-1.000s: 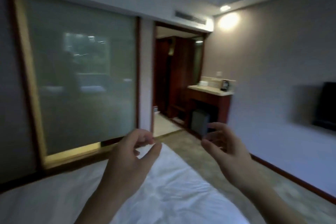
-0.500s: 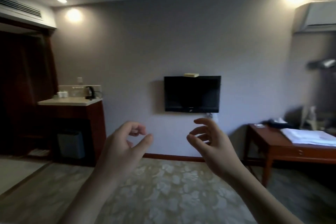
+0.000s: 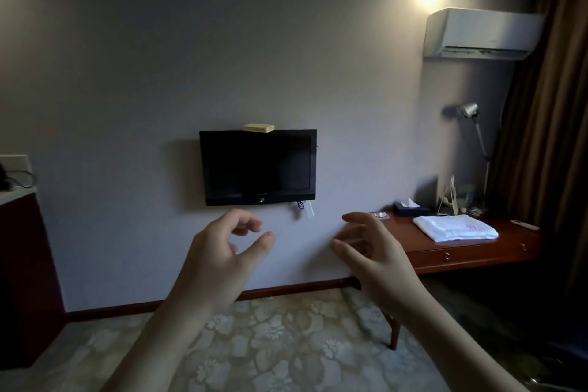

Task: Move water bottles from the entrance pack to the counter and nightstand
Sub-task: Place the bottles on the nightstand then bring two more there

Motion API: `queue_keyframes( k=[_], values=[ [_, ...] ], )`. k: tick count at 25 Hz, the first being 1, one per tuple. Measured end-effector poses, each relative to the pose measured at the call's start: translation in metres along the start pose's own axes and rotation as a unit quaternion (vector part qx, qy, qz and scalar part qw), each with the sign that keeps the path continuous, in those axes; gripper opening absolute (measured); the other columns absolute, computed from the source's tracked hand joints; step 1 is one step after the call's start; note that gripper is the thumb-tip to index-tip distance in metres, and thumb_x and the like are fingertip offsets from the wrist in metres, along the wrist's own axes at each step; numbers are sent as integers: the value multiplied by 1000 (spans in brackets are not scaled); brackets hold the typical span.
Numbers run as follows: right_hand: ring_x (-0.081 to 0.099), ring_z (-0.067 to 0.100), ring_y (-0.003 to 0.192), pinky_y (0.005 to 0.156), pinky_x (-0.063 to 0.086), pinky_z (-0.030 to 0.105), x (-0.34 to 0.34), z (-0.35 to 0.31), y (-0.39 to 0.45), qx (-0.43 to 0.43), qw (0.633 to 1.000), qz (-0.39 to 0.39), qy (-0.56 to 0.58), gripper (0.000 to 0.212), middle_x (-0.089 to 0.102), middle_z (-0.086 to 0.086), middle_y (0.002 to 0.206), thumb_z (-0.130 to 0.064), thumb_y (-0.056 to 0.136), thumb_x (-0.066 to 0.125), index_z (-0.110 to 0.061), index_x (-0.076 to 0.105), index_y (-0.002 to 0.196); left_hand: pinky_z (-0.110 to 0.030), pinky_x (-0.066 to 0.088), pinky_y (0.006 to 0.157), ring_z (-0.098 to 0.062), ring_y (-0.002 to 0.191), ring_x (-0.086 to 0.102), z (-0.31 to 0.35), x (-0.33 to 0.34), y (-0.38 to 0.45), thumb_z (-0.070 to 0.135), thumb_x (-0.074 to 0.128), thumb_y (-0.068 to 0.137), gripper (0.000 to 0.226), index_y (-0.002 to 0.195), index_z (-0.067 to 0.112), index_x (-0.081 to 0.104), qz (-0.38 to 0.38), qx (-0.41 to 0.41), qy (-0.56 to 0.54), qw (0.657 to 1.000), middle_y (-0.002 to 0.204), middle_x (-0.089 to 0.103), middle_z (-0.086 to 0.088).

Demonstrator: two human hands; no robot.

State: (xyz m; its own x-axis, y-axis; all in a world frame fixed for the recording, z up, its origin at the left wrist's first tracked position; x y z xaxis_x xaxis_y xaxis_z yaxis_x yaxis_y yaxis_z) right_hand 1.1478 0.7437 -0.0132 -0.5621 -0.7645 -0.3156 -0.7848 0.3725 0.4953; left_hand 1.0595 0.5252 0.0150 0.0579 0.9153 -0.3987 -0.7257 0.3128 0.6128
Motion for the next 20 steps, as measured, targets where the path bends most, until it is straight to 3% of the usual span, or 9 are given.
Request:
queue_keyframes(
  k=[4,8,12,20],
  values=[
    [69,8,88,80,59,36,1,88,97,-16,999,-19,-33,46,70,-6,103,-40,79,72,-32,56,122,-16,40,73,0,91,56,-75,73,84,37,67,81,14,93,33,62,-17,0,42,999,97,62,20],
    [67,9,87,77,54,32,42,147,225,-30,999,-32,11,39,69,-6,102,-34,84,73,-32,56,119,-18,41,76,0,99,55,-142,97,171,34,69,82,14,93,32,61,9,-31,81,996,99,64,17],
    [63,1,91,74,55,26,152,141,318,-79,986,-136,46,45,66,-14,105,-47,83,68,-36,51,123,-22,44,75,-3,96,58,-198,45,227,35,71,81,12,90,33,62,92,-79,120,985,96,65,15],
    [61,-2,94,76,54,23,416,95,418,-144,930,-319,114,42,63,-16,109,-43,85,67,-39,50,123,-18,45,74,6,95,57,-342,-114,257,30,72,82,22,100,35,60,240,-174,194,935,101,64,16]
  ],
)
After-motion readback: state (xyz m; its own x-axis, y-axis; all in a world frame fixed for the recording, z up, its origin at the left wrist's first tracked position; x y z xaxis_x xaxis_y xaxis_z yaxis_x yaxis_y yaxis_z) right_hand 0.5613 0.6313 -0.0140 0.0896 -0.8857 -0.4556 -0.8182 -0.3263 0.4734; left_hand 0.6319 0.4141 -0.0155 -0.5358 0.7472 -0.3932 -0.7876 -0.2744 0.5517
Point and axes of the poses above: each hand's wrist, its own y-axis towards the middle knuckle, its own x-axis out of the palm, z = x × y, the point moved 3 cm from there along y, towards the middle knuckle
